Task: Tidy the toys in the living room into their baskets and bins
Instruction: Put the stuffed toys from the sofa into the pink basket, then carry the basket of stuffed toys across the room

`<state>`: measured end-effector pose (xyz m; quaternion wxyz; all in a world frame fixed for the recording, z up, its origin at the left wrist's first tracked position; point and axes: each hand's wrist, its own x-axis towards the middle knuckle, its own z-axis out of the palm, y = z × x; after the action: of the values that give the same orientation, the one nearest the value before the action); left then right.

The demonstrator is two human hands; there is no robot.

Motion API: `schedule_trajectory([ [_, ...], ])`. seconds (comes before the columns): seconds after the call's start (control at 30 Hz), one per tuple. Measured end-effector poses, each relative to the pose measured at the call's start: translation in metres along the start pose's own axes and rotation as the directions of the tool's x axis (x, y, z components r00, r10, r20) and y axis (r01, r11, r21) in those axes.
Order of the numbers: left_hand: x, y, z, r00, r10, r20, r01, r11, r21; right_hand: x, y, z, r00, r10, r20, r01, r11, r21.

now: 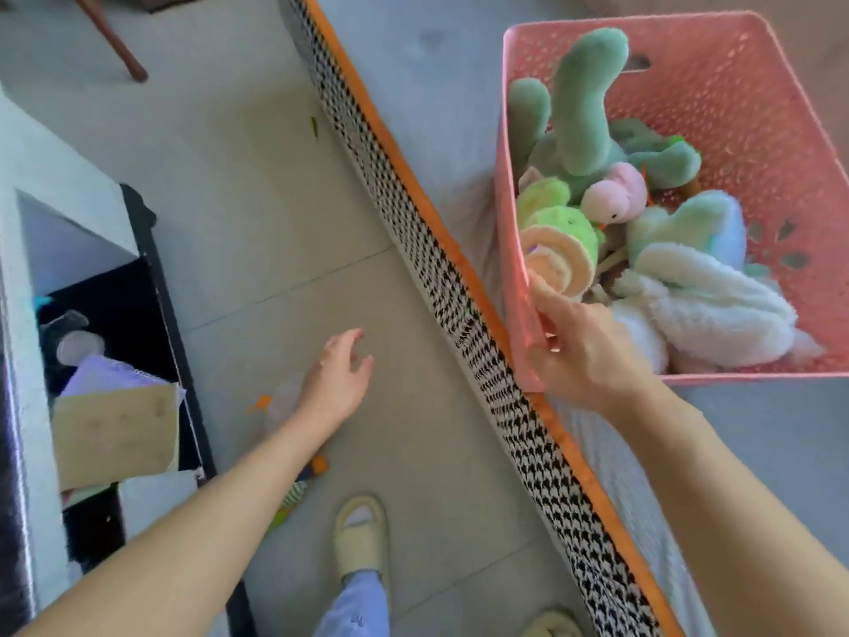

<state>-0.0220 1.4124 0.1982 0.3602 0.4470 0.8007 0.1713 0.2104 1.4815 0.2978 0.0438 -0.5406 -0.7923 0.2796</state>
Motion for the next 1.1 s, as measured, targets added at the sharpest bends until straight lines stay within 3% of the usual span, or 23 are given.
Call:
schedule_trajectory([
  [0.13, 0.01, -0.053, -0.013, 0.989, -0.136, 0.05, 0.133, 0.989, 0.061, 0.015, -0.029, 0.006, 0.988, 0.072, -0.138, -0.067, 0.997, 0.04],
  [0.2, 0.013, -0.082, -0.016, 0.975, -0.194, 0.106, 0.183, 0.978, 0.102, 0.014, -0.046, 0.015, 0.962, 0.148, -0.227, -0.174, 0.98, -0.098],
  [0.27, 0.012, -0.11, -0.014, 0.96, -0.235, 0.155, 0.215, 0.967, 0.138, 0.014, -0.064, 0.03, 0.914, 0.084, -0.396, -0.189, 0.953, -0.235],
  [0.33, 0.008, -0.134, -0.012, 0.94, -0.289, 0.182, 0.26, 0.951, 0.168, 0.018, -0.09, 0.054, 0.888, -0.083, -0.453, -0.028, 0.972, -0.232],
  [0.43, 0.007, -0.171, -0.005, 0.923, -0.332, 0.195, 0.311, 0.941, 0.13, 0.025, -0.122, 0.12, 0.943, -0.257, -0.213, 0.232, 0.963, -0.134],
  [0.53, 0.014, -0.204, 0.005, 0.905, -0.365, 0.219, 0.359, 0.931, 0.069, 0.03, -0.131, 0.188, 0.962, -0.257, 0.093, 0.263, 0.963, -0.059],
  [0.63, 0.032, -0.229, 0.011, 0.909, -0.361, 0.208, 0.361, 0.932, 0.04, 0.036, -0.124, 0.236, 0.944, -0.201, 0.26, 0.205, 0.979, 0.013],
  [0.8, 0.079, -0.289, 0.047, 0.925, -0.362, 0.118, 0.362, 0.932, 0.024, 0.044, -0.087, 0.324, 0.934, -0.137, 0.33, 0.12, 0.99, 0.074],
  [1.0, 0.117, -0.346, 0.1, 0.9, -0.411, 0.144, 0.391, 0.908, 0.147, 0.05, -0.051, 0.396, 0.899, -0.064, 0.434, 0.036, 0.997, 0.071],
  [1.1, 0.122, -0.347, 0.118, 0.918, -0.395, -0.019, 0.389, 0.891, 0.236, 0.048, -0.042, 0.415, 0.873, -0.035, 0.487, -0.004, 0.997, 0.08],
])
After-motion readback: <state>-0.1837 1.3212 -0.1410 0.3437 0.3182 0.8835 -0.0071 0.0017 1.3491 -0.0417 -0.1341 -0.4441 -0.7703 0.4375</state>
